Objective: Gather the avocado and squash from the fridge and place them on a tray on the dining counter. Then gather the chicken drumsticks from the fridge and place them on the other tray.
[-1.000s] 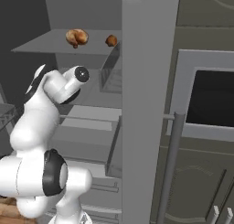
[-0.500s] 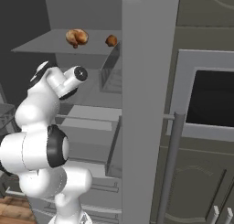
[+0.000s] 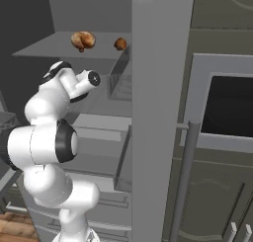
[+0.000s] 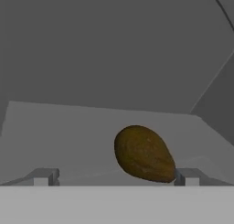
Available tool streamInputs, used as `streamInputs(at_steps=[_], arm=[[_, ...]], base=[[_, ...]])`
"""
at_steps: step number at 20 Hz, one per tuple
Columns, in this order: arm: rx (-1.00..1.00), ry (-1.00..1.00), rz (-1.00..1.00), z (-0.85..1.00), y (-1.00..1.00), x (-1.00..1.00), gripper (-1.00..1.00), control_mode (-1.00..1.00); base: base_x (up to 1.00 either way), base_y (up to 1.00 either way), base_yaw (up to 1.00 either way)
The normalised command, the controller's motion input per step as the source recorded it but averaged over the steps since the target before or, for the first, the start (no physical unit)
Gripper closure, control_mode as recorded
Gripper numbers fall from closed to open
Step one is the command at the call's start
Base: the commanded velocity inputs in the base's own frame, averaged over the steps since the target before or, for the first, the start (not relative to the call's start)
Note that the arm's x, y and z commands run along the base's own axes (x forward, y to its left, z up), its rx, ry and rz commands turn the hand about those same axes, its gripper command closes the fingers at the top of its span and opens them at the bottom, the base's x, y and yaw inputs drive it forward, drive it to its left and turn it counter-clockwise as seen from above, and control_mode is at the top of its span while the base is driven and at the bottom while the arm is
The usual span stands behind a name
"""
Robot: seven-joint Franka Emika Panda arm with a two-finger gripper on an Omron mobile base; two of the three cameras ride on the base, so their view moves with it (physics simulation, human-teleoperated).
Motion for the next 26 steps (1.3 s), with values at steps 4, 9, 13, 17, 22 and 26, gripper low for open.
streamInputs(at_steps=[4,9,13,17,22,26], arm=[[0.00,0.00,0.07,-0.03,0.00,0.27,-1.00,-1.00],[0.00,0.00,0.06,-0.08,0.03,0.18,-1.00,-1.00],[-0.01,0.00,0.09,-0.09,0.19,0.00,-1.00,-1.00],[0.00,0.00,0.09,-0.07,0.20,0.00,-1.00,-1.00],[0.00,0.00,0.07,-0.07,0.11,0.04,-1.00,-1.00],[0.00,0.00,0.07,-0.04,0.09,0.12,-1.00,-1.00]], base=[[0.00,0.00,0.00],[0.00,0.00,0.00],[0.00,0.00,0.00],[0.00,0.00,0.00],[0.00,0.00,0.00],[0.00,0.00,0.00]])
